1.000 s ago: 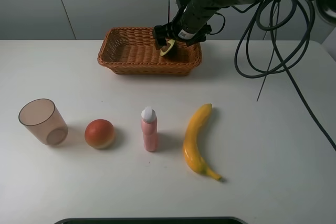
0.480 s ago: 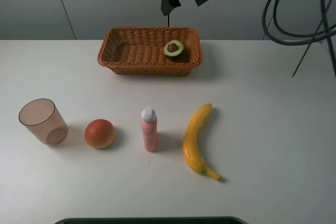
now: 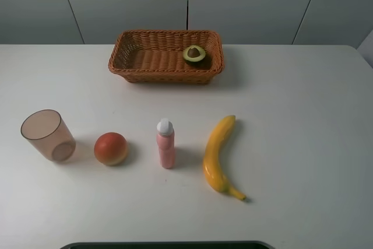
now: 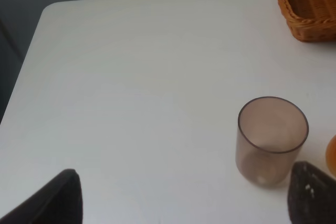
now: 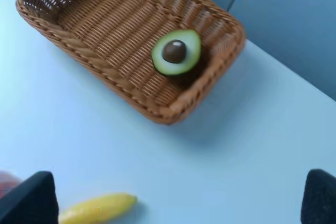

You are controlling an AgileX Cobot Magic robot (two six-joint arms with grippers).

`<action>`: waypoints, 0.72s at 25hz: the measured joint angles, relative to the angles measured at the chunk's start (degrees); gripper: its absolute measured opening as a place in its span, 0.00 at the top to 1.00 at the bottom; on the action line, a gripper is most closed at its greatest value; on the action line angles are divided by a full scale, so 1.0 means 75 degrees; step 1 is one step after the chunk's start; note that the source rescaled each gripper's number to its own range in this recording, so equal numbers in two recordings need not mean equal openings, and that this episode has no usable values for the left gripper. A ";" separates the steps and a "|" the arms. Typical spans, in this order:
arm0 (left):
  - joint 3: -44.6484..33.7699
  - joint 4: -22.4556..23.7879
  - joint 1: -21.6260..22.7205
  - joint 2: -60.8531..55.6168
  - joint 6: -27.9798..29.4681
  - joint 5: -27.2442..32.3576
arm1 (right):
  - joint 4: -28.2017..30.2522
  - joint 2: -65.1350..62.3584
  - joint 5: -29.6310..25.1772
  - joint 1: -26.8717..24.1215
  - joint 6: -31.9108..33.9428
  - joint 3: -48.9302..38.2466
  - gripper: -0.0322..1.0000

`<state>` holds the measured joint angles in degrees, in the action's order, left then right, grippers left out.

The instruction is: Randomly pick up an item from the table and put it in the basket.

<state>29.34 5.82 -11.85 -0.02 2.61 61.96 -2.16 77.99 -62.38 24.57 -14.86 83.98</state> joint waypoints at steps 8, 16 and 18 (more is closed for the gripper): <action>0.0000 0.0000 0.0000 0.0000 0.0015 0.0000 | 0.0177 -0.3915 -0.0258 0.0000 0.0305 -0.2619 0.00; 0.0000 0.0000 0.0000 0.0000 0.0015 0.0000 | 0.0161 -0.7088 -0.0630 0.0000 0.0858 -0.4882 0.00; 0.0000 0.0000 0.0000 0.0000 0.0015 0.0000 | 0.0156 -0.7792 -0.0500 0.0000 0.0990 -0.5519 0.00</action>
<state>29.34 5.82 -11.85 -0.02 2.73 61.96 -0.99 19.54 -66.13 24.57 -7.44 42.59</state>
